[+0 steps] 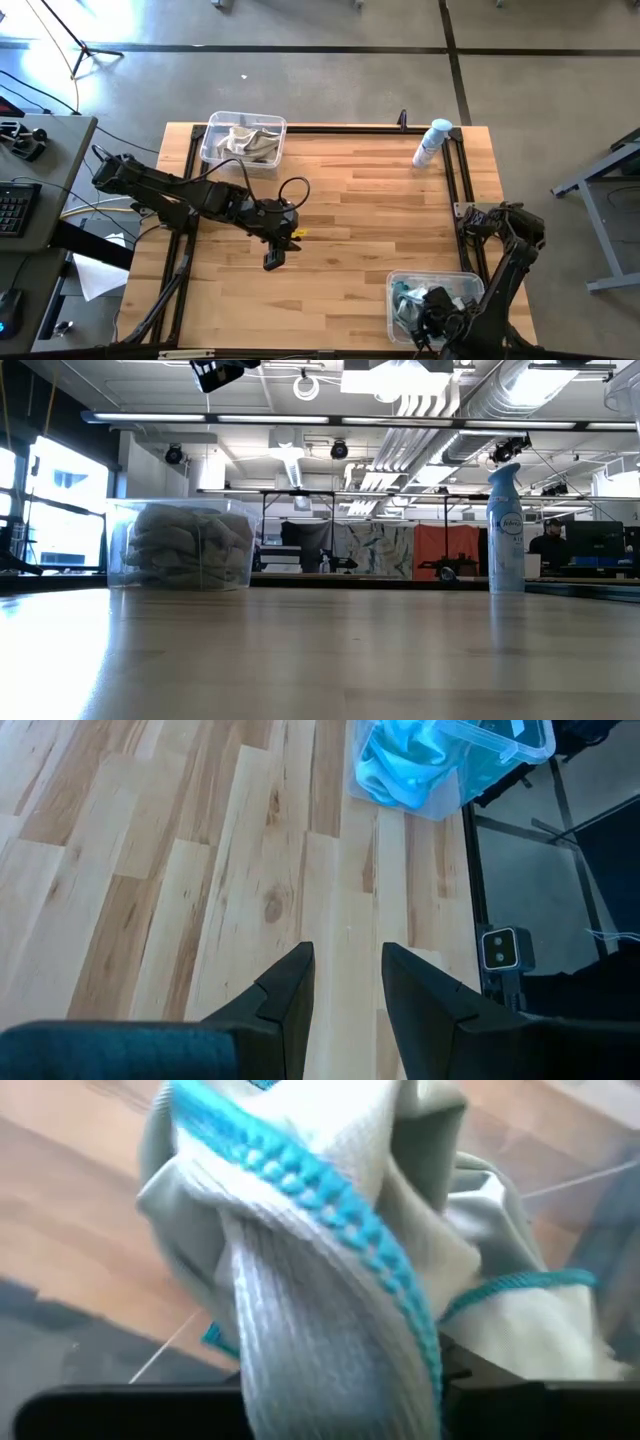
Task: Sort microfiber towel by color & place in baskets
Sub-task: Put the blue microfiber towel into the bottom transparent bin
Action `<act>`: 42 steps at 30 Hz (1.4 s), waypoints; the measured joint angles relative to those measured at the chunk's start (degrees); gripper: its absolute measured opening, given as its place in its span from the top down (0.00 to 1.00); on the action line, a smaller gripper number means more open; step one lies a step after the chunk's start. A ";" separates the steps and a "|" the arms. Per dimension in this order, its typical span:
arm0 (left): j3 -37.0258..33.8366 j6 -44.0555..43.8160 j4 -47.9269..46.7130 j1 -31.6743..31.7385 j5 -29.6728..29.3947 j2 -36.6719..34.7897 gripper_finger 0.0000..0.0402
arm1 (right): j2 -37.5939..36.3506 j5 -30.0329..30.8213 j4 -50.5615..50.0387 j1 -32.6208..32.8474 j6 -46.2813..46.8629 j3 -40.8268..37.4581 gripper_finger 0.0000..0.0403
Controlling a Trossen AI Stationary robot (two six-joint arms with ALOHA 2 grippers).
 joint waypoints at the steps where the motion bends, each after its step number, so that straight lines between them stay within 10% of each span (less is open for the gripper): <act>1: 0.00 0.02 0.01 0.00 0.00 0.00 0.73 | -0.06 -0.01 -1.00 0.16 -0.04 1.15 0.78; 16: 0.00 0.56 0.39 0.02 -0.95 0.00 0.73 | -0.55 2.44 -9.60 0.45 -9.46 19.01 0.57; 26: 0.00 0.54 0.38 0.02 -1.16 0.00 0.73 | -0.59 -5.50 -4.13 -0.21 5.57 7.20 0.96; 42: 0.00 -0.58 0.39 0.02 -1.25 0.00 0.73 | -0.61 -4.98 12.92 -2.13 5.40 -12.51 0.98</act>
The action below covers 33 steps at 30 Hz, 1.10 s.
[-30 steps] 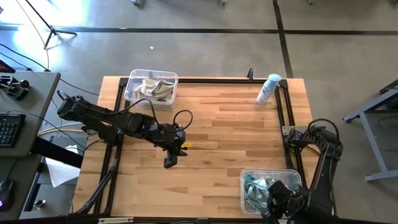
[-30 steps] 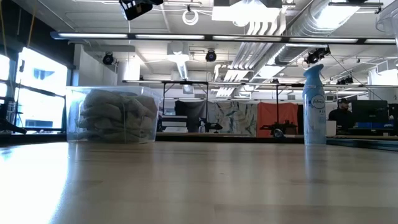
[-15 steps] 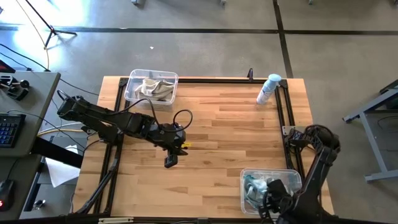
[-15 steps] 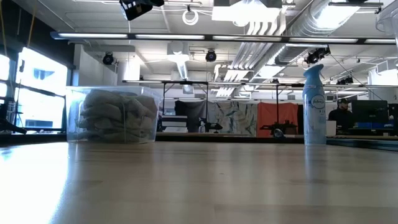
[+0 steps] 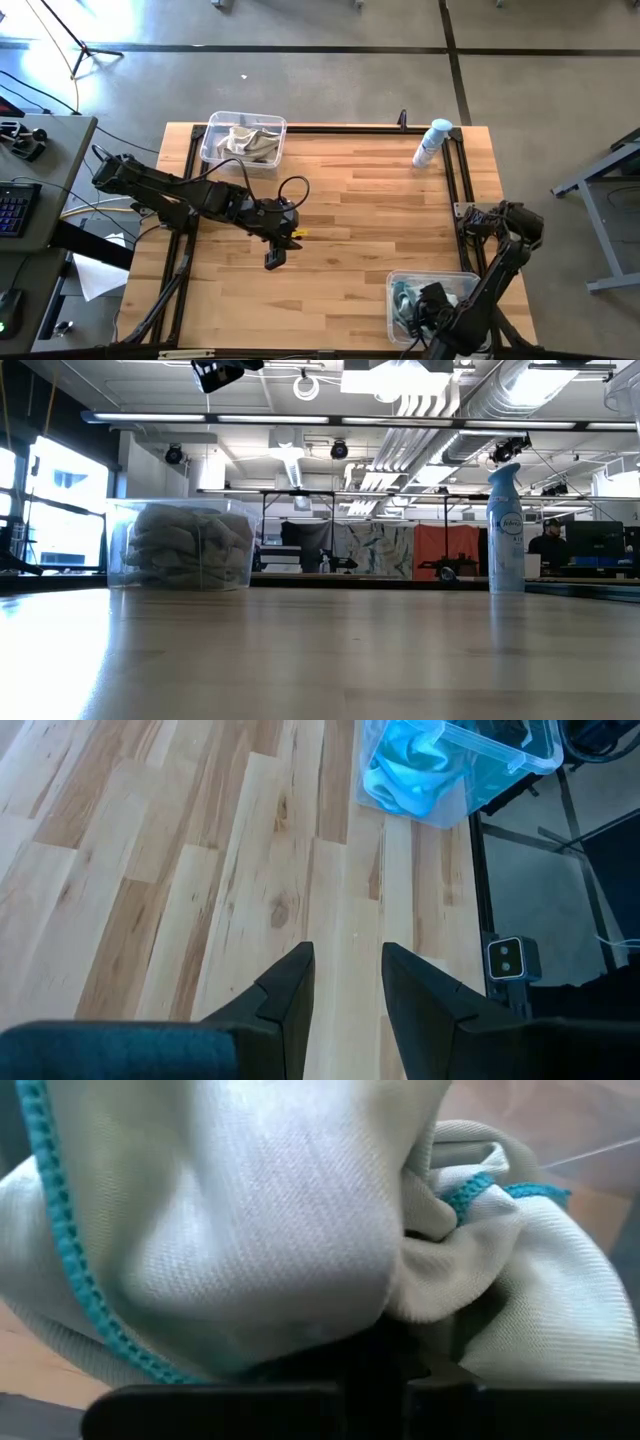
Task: Sort microfiber towel by color & place in baskets
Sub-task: Put the blue microfiber towel into the bottom transparent bin, then return to Home Position
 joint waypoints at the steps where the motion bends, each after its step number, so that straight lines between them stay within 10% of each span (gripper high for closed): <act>1: 0.00 -0.09 -0.01 0.00 0.00 0.00 0.73 | -0.01 0.37 0.72 0.00 -0.02 -0.33 0.99; 9: 0.00 -0.33 -0.02 0.00 0.00 0.00 0.73 | 0.11 0.90 -3.63 0.00 -0.32 3.60 0.95; 23: 0.00 0.04 -0.04 0.09 -0.40 0.00 0.73 | 0.13 0.99 -22.37 -0.02 -5.69 23.21 0.60; 33: 0.00 6.88 -3.21 -0.36 -3.44 0.00 0.74 | 0.13 4.29 -22.37 -2.24 -15.24 26.55 0.62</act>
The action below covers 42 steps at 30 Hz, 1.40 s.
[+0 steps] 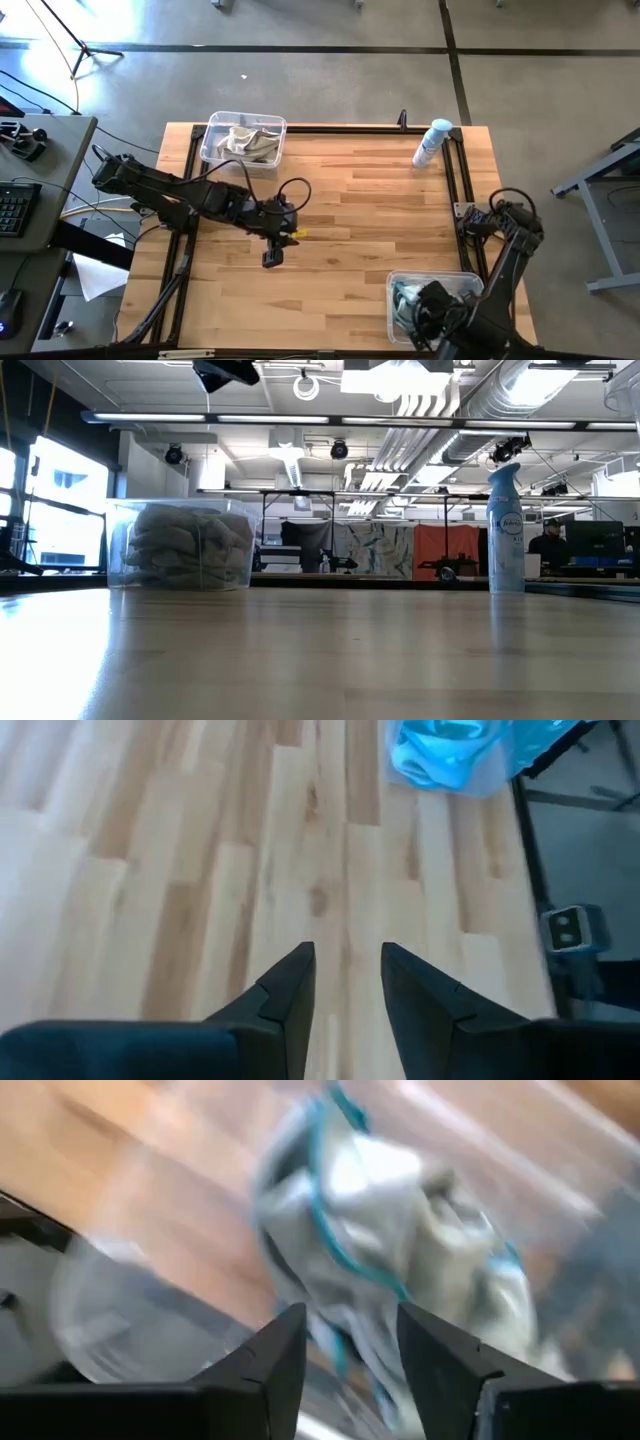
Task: Sort microfiber towel by color & place in baskets
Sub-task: Return to Home Position
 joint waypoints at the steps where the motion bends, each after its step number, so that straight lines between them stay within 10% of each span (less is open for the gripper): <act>1: 0.00 0.66 0.16 -0.48 -1.33 -0.21 0.76 | 0.00 1.86 0.41 -0.50 -0.70 0.02 0.64; 10: -14.71 3.72 13.89 -1.91 -7.11 -14.85 0.98 | 0.00 14.42 2.49 -7.39 -14.32 3.13 0.97; 23: -52.04 22.15 50.81 5.67 5.45 -46.96 1.00 | 0.00 13.75 8.33 -19.95 -33.18 3.45 0.99; 42: -69.03 20.27 43.09 10.67 4.06 -81.20 1.00 | 0.00 13.61 14.42 -27.04 -41.33 3.45 1.00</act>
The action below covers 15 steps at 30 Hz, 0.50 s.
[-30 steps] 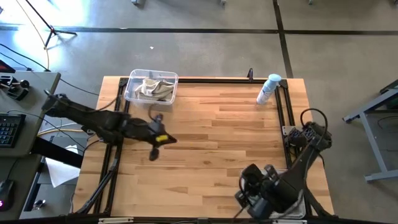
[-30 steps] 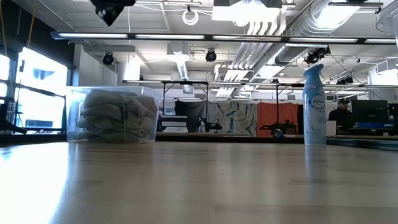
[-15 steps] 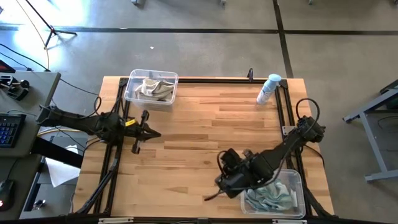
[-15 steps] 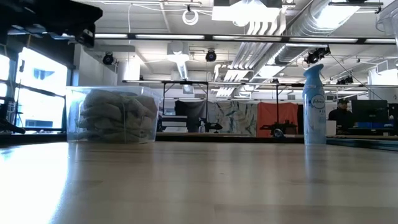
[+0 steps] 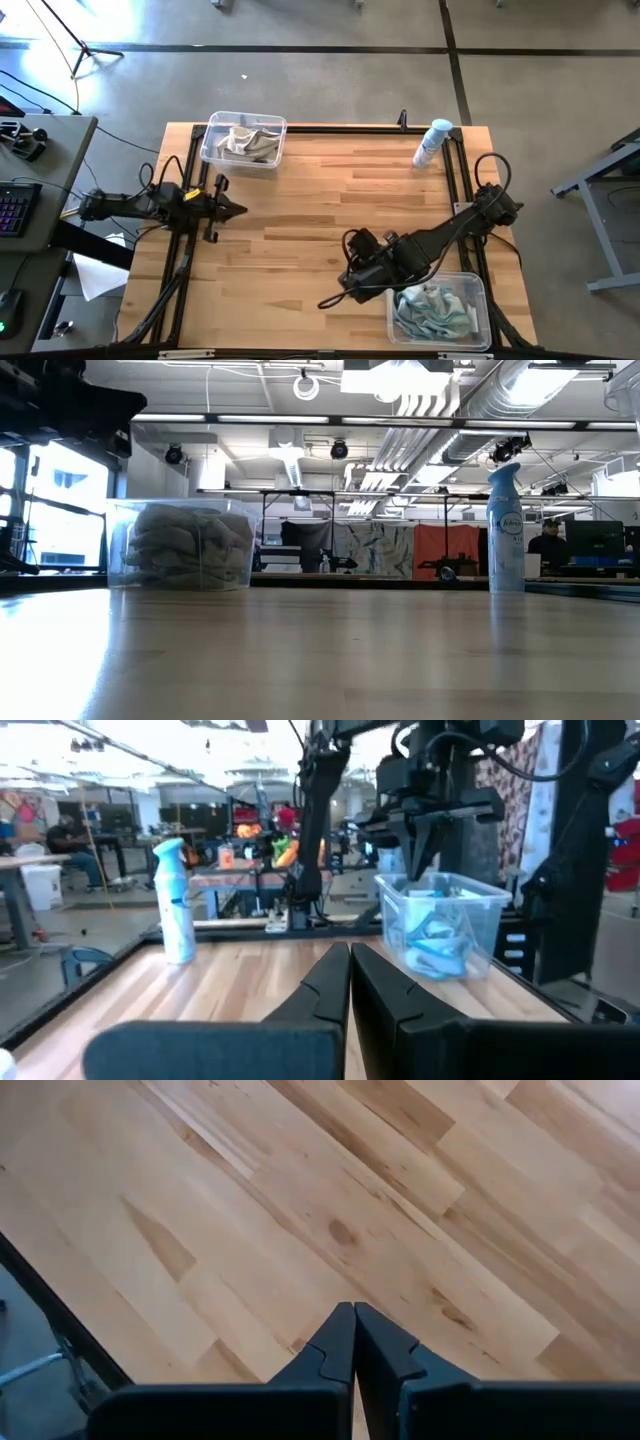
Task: Sort microfiber towel by color & place in baskets
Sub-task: Return to Home Position
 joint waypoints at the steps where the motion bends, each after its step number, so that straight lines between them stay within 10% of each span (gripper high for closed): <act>1: -0.58 0.00 1.21 0.26 -0.12 -0.05 1.00 | 0.00 0.02 -0.09 -0.04 -0.68 0.00 1.00; 15: -2.23 -4.47 0.21 1.45 -1.33 0.06 1.00 | -0.49 -0.01 0.26 -3.45 -17.28 -5.11 1.00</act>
